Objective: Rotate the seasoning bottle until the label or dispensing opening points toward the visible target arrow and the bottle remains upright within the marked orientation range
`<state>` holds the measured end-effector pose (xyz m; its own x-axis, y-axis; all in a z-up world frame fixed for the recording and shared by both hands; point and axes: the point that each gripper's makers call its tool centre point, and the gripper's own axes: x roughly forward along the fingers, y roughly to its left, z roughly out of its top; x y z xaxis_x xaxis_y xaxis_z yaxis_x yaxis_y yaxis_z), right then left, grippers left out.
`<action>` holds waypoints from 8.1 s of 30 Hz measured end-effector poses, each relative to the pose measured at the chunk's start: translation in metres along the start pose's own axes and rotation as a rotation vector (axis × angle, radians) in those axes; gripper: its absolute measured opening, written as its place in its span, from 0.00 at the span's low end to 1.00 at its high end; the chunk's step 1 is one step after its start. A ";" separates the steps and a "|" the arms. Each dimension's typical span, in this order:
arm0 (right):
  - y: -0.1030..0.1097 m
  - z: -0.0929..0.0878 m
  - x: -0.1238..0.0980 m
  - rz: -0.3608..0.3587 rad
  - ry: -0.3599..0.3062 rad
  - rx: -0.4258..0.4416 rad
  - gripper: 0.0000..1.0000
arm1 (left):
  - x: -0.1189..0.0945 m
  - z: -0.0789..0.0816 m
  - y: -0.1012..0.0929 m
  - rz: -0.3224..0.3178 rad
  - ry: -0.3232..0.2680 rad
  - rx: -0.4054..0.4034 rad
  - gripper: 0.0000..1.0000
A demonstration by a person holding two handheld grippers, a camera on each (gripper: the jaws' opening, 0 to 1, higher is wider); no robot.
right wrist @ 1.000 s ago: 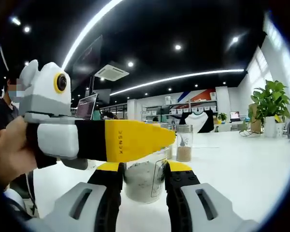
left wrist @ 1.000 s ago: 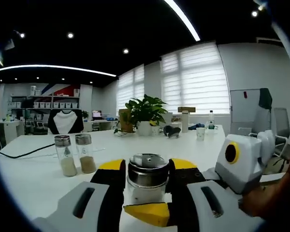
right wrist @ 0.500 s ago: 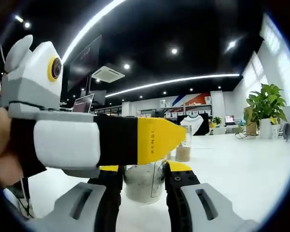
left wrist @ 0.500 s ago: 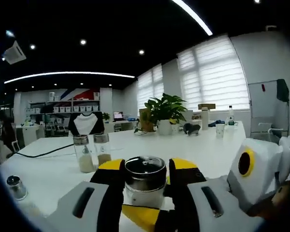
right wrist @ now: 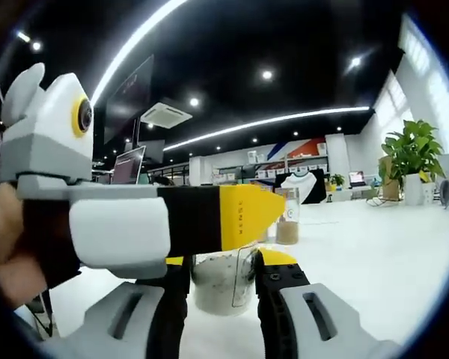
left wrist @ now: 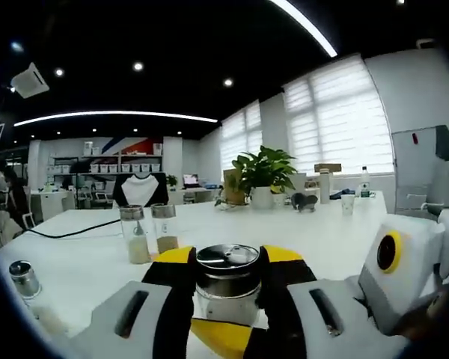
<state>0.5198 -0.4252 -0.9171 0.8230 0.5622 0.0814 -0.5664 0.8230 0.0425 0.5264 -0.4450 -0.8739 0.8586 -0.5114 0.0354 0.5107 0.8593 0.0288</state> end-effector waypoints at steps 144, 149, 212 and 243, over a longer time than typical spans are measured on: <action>0.003 0.006 0.008 0.225 0.029 0.004 0.37 | -0.004 0.001 -0.012 -0.319 0.000 -0.052 0.34; 0.004 -0.003 0.006 0.281 0.062 0.060 0.39 | -0.005 -0.001 -0.014 -0.344 0.011 -0.045 0.34; 0.005 0.002 0.005 0.187 0.021 -0.042 0.34 | -0.007 0.008 -0.007 -0.117 0.015 0.061 0.34; 0.027 -0.009 0.008 0.271 0.076 0.010 0.40 | -0.017 0.003 0.064 0.034 0.005 0.063 0.34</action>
<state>0.5119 -0.3980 -0.9240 0.6418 0.7667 0.0162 -0.7666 0.6409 0.0396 0.5442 -0.3812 -0.8698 0.8757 -0.4818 0.0325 0.4775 0.8740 0.0902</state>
